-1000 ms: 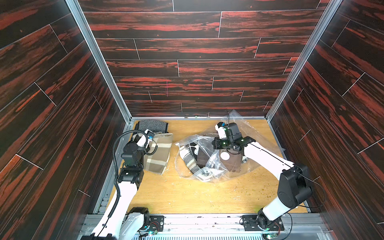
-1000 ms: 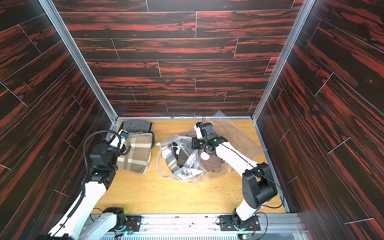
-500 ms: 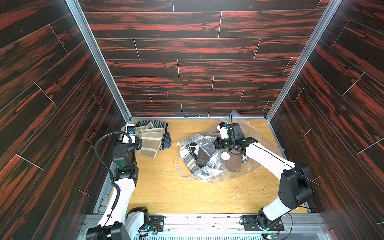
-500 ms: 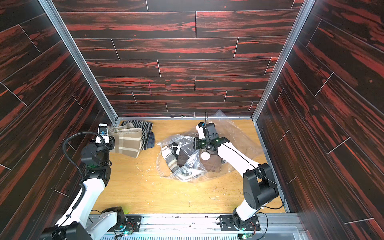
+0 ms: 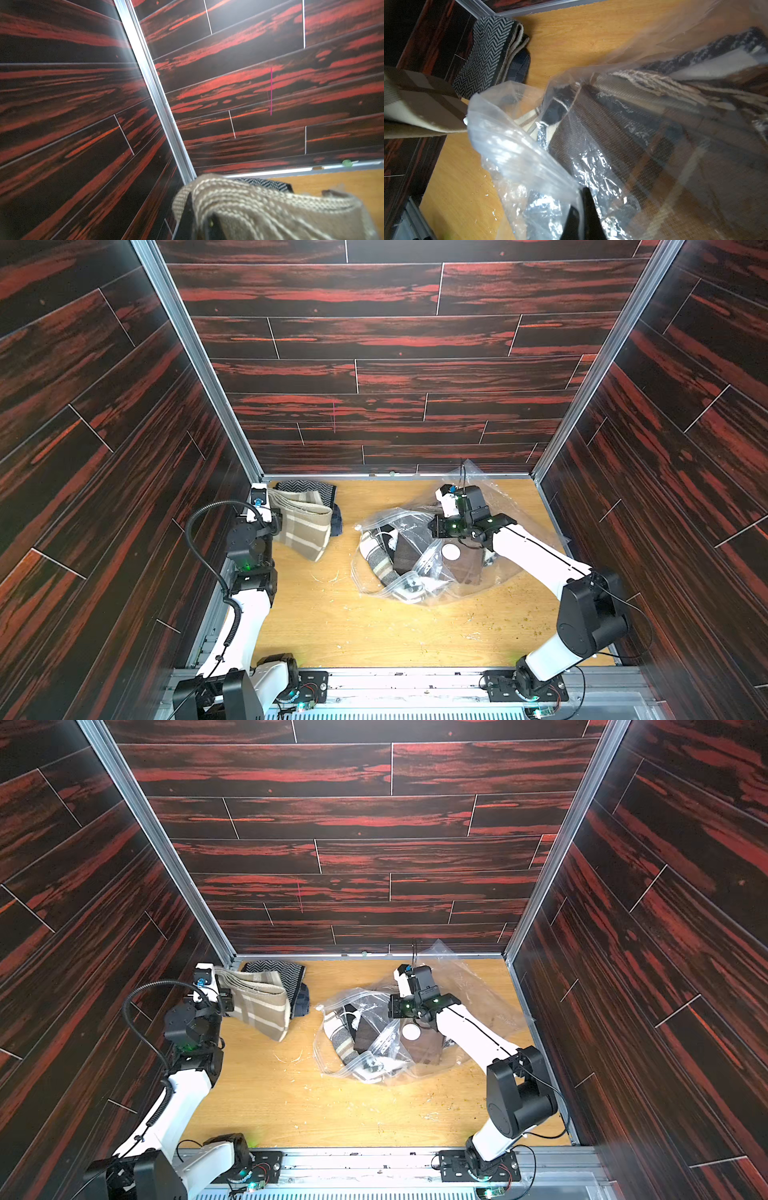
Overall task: Take the scarf out of the vacuum bag
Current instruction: Place the scarf at the corner of the board.
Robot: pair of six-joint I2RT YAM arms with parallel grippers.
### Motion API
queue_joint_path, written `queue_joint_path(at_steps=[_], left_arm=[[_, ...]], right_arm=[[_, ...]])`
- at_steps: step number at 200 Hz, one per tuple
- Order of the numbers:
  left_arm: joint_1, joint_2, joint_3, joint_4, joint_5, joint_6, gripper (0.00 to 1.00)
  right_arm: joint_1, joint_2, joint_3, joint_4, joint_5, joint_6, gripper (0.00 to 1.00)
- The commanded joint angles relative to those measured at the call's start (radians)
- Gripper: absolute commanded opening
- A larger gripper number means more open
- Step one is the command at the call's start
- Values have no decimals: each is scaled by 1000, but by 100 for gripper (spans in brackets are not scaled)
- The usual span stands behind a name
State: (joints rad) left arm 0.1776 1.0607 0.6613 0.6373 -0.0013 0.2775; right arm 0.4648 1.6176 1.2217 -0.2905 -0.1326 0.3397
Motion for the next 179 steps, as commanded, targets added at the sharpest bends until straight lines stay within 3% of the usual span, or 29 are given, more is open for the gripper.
queue_joint_path(at_steps=[1,68,179], left_arm=[[6,-12,82,30,4,-66,0],[5,93,150,-2,-90,-138,0],[6,260,245,13,-121,-245,0]], right_arm=[[-9,17,2,-4,-9,-3,0],[-11,31,-1,0,-6,-7,0],[-35,84,30,4,-28,-15,0]])
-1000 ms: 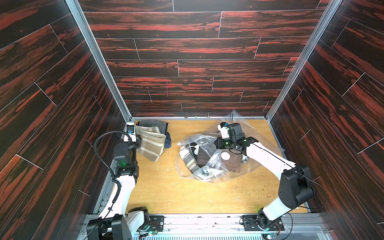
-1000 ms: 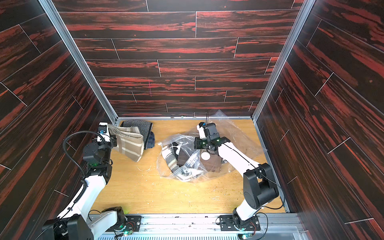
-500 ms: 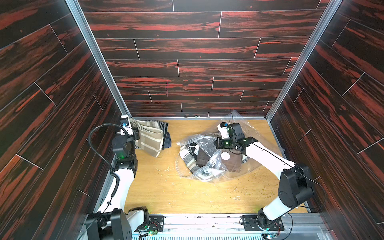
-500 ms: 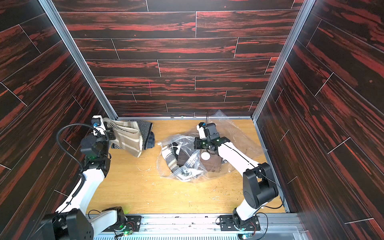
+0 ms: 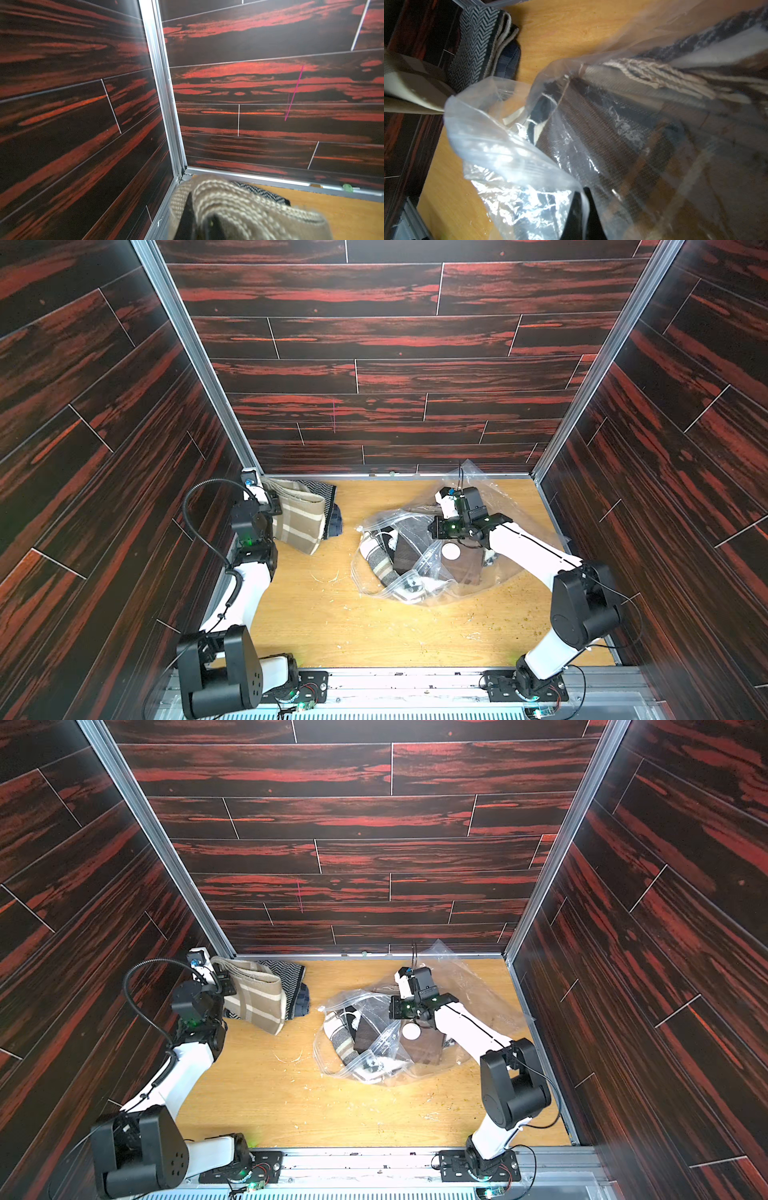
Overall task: Take the scarf out of the vacuum bag
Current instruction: Place the scarf at the corner of the board.
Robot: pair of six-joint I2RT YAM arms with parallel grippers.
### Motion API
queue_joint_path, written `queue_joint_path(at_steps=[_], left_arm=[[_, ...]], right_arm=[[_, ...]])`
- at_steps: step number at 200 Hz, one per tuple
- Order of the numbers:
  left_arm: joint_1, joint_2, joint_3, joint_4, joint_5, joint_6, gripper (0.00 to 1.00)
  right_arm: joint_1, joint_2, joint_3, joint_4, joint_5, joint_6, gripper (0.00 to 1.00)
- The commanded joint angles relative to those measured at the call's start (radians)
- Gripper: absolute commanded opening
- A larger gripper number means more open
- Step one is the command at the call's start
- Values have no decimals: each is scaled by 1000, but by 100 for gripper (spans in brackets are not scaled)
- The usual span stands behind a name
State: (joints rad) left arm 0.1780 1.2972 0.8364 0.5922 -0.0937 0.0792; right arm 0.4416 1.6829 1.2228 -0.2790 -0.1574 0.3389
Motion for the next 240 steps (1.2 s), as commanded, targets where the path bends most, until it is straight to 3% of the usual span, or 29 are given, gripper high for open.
queue_joint_path(at_steps=[1,158,240], left_arm=[[6,25,72,58,-29,-47,0],[5,464,424,49,-31,-148,0],[6,703,657,-46,-69,-171,0]], right_arm=[[-12,20,29,-7,-3,-14,0],[-11,4,57,-38,-60,-36,0],[0,-1,69,-54,-76,-64,0]])
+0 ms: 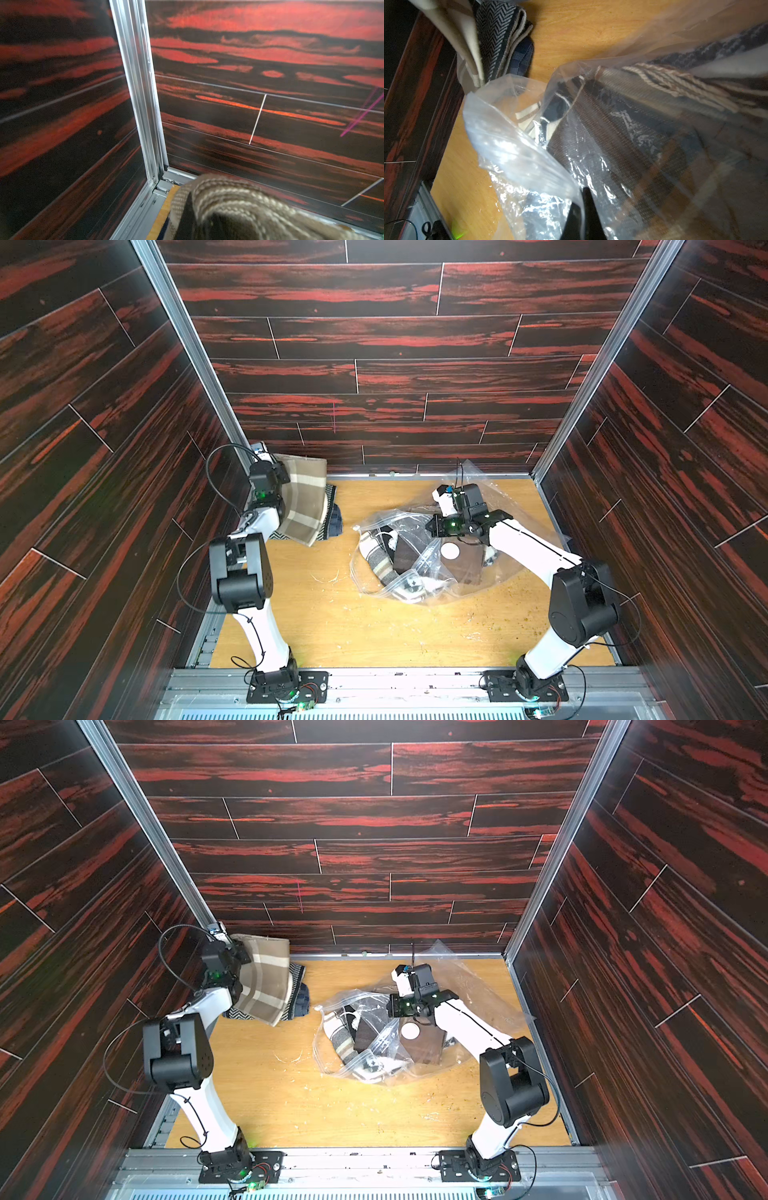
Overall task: Take the scarf out of the vacuum bag
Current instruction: Place the scarf at the corner of the board.
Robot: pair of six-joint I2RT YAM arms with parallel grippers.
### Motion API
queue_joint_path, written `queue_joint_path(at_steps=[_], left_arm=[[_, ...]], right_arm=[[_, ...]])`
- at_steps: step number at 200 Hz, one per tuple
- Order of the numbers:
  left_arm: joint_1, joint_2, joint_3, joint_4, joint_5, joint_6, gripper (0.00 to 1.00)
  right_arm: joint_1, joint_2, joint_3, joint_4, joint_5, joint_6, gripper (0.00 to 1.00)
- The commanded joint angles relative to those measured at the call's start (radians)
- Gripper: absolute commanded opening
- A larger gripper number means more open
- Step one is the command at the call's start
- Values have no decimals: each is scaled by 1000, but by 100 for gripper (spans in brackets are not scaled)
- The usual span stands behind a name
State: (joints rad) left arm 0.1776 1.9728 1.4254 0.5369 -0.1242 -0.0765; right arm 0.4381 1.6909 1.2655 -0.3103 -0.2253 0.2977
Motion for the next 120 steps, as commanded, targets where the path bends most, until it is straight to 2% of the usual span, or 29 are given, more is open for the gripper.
queue_joint_path(at_steps=[1,10,25,32,71,81,96,112,120], left_arm=[[6,30,69,9,-39,-15,0],[6,46,81,6,-45,-16,0],[6,64,91,6,-66,-28,24],[6,70,92,7,-73,-34,31],[6,88,98,8,-69,-29,34],[5,92,98,8,-75,-30,38],[5,92,95,12,-77,-37,52],[6,86,83,25,-85,-46,73],[6,80,74,33,-89,-52,80]], right_arm=[[4,-8,26,-23,-9,-23,0],[4,-7,27,-24,-7,-24,0],[4,-3,28,-27,-8,-26,0],[5,0,31,-27,-10,-26,0],[6,14,37,-26,-18,-23,0],[5,18,39,-27,-21,-22,0],[7,21,41,-27,-23,-21,0],[9,18,44,-32,-20,-21,0],[11,15,44,-33,-18,-21,0]])
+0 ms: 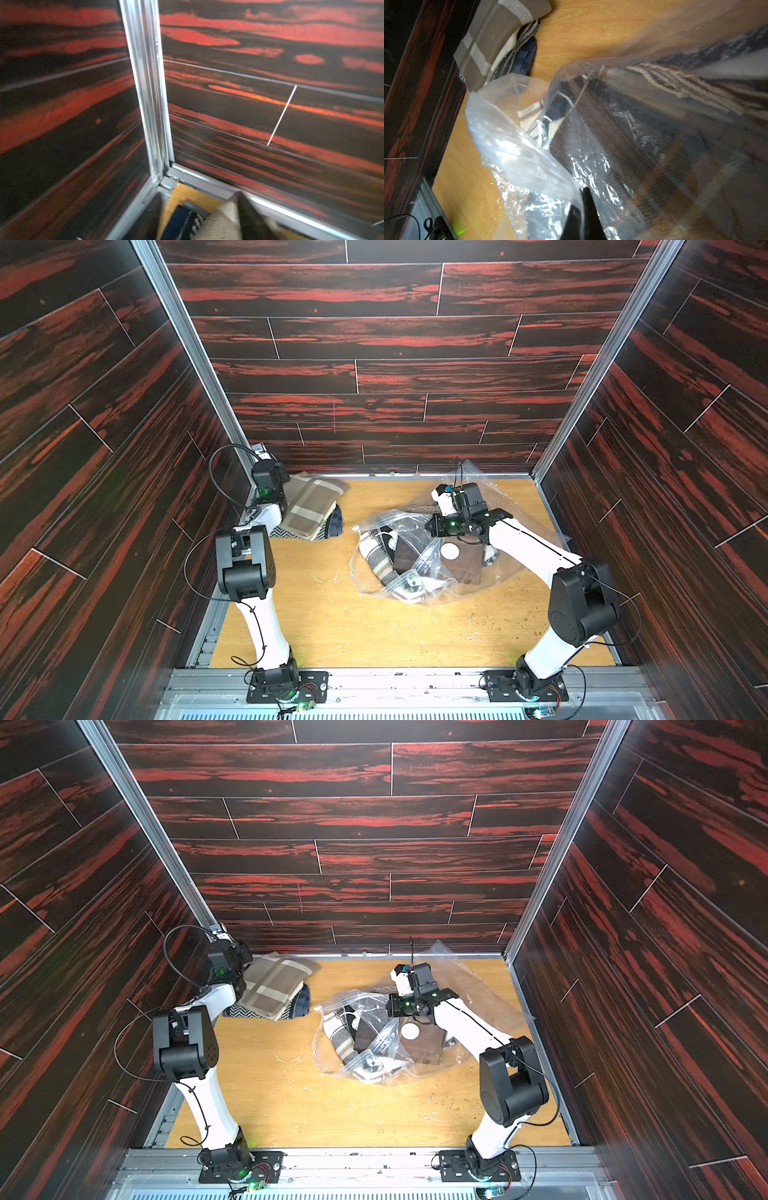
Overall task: Take the scarf out of the vacuum bag
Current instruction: Place the scarf at the corner of the board.
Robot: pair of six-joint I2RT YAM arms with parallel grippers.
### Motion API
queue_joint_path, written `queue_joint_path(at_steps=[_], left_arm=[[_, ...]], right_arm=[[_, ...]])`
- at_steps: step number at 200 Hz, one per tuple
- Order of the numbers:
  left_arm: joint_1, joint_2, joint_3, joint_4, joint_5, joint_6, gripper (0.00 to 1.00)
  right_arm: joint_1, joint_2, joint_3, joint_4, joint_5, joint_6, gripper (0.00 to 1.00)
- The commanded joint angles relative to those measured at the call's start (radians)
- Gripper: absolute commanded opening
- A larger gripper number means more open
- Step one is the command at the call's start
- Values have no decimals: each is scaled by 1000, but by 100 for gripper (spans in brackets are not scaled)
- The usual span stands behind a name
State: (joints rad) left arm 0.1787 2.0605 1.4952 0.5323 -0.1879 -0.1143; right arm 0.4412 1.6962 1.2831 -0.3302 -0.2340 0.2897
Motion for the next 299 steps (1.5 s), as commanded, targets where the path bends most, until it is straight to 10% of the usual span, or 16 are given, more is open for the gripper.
queue_joint_path(at_steps=[1,46,242,299], left_arm=[[5,-9,3,39,-26,-15,81],[5,-66,-43,6,-8,-41,100],[12,-511,-505,-298,462,-691,99],[-99,-826,-669,-388,502,-641,100]], right_arm=[[8,10,27,-13,-9,-12,0],[20,-3,25,-18,-4,-7,0],[143,-122,-47,-34,52,55,0],[169,-165,-53,-76,88,58,0]])
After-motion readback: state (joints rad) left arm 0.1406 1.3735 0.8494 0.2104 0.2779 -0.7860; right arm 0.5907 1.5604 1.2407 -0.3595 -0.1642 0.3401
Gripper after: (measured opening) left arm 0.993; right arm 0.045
